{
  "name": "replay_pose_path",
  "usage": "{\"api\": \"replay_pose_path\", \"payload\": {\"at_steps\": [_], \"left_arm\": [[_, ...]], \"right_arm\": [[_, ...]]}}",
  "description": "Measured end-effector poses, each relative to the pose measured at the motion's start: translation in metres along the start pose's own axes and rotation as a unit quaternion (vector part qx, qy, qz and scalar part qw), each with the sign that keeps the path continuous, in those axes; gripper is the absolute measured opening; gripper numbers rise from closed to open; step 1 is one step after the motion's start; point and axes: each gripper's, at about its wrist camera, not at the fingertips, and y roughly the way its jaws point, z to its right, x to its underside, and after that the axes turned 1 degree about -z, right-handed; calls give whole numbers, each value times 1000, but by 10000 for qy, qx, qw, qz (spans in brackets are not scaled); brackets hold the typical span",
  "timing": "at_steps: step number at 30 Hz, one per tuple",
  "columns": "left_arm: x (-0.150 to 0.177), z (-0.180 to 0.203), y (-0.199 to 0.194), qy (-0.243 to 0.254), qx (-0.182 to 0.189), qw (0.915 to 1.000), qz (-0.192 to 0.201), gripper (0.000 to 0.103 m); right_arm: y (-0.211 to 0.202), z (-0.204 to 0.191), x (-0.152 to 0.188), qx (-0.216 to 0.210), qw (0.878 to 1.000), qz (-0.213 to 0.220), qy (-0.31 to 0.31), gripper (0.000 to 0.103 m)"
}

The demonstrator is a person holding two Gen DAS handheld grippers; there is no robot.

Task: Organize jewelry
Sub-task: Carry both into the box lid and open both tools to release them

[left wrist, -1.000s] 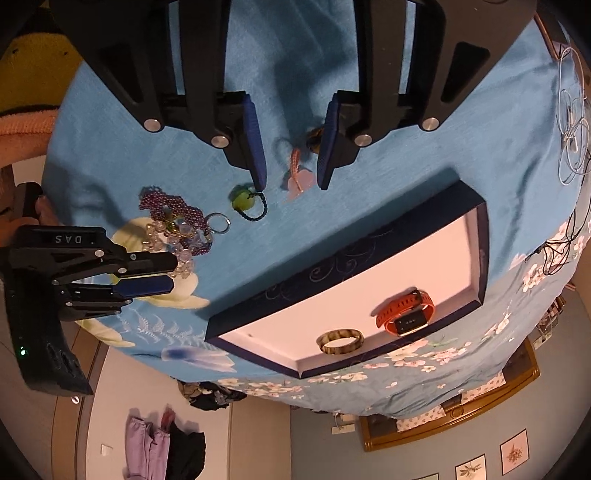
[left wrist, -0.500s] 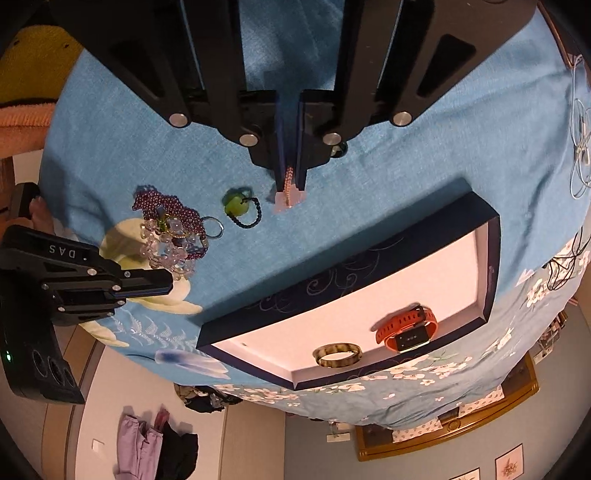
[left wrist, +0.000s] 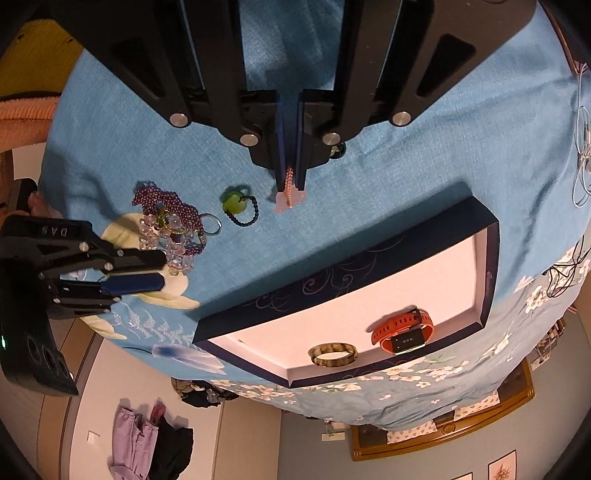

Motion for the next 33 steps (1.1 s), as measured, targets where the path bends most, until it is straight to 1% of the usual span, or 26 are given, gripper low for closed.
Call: {"api": "replay_pose_path", "payload": {"at_steps": [2, 3, 4, 5, 7, 14, 20, 26, 33], "left_arm": [[0, 0, 1, 4, 7, 10000, 8, 5], [0, 0, 1, 2, 8, 10000, 11, 5], [-1, 0, 1, -6, 3, 10000, 13, 5], [-1, 0, 1, -19, -3, 10000, 11, 5], [0, 0, 0, -36, -3, 10000, 13, 5], [-2, -3, -8, -168, 36, 9997, 170, 4], [-8, -4, -22, -179, 71, 9991, 386, 4], [-12, -5, -35, -205, 106, 9981, 569, 4], [-19, -10, -43, -244, 103, 9970, 733, 4]], "right_arm": [[4, -1, 4, 51, 9999, -92, -34, 23], [4, -2, 5, 73, 9999, -51, -54, 23], [4, -3, 5, 86, 9999, -32, -76, 14], [5, -5, 5, 66, 9999, -14, -128, 10], [5, -11, 4, 168, 9996, 39, -231, 7], [-20, -6, -5, -47, 9987, 502, 15, 6], [-44, -13, -21, -259, 9955, 906, -38, 6], [-57, -20, -35, -282, 9929, 1146, -171, 6], [-67, -14, -49, -249, 9901, 1377, -130, 6]]}}
